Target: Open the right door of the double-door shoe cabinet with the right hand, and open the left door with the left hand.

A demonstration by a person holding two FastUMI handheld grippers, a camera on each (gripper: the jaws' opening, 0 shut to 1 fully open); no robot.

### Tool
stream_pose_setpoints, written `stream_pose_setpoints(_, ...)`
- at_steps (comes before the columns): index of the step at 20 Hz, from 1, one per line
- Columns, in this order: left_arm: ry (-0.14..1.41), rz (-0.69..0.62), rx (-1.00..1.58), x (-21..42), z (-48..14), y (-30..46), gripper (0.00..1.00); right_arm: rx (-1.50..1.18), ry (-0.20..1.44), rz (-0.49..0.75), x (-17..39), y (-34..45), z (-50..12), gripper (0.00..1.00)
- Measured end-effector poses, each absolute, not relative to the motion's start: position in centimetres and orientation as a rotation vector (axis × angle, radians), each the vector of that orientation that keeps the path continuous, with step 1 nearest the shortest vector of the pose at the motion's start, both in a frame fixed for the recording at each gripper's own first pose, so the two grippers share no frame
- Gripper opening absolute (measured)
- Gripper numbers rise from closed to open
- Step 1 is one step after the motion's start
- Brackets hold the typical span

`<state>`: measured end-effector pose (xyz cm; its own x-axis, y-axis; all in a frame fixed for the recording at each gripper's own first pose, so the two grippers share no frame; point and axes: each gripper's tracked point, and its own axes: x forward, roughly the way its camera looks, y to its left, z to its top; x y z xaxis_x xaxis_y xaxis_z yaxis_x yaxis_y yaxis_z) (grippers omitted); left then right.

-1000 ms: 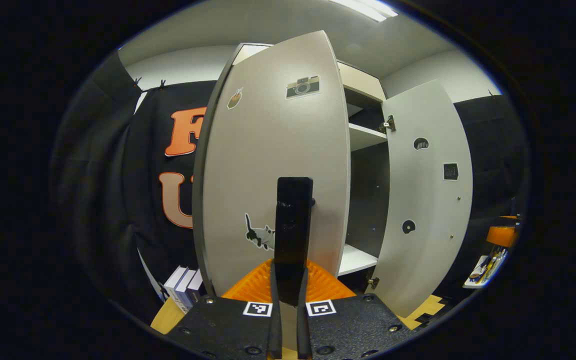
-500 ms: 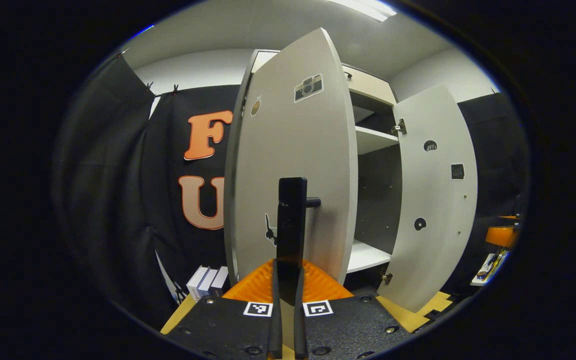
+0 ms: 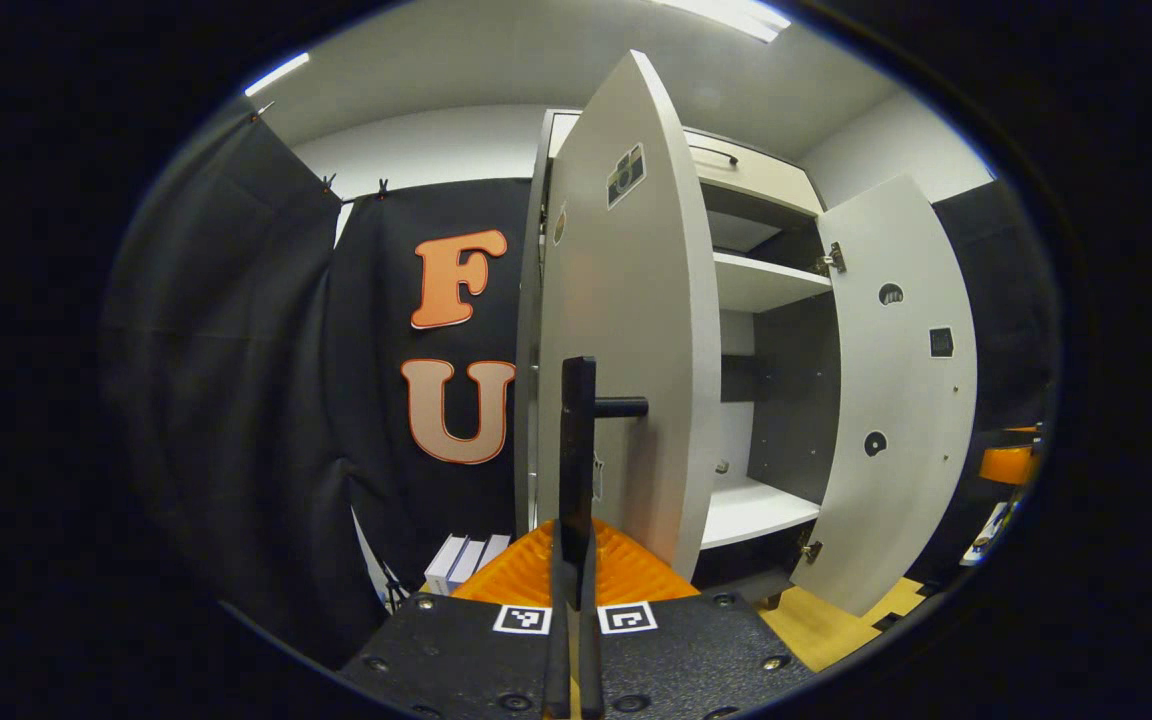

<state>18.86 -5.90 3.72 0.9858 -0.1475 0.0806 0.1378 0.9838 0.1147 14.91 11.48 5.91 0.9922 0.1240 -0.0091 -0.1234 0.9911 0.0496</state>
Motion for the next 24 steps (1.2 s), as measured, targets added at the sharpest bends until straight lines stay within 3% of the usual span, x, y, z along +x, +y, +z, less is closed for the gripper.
stream_pose_setpoints(14,-0.072,-0.075,0.066,17.7,3.7,-2.8,0.02,0.038,0.015,0.168,14.5,14.1,5.4,0.97)
stream_pose_setpoints(24,-0.043,-0.115,0.024,15.1,3.5,-4.4,0.0,0.034,0.017,0.167,14.6,14.1,5.2,0.97)
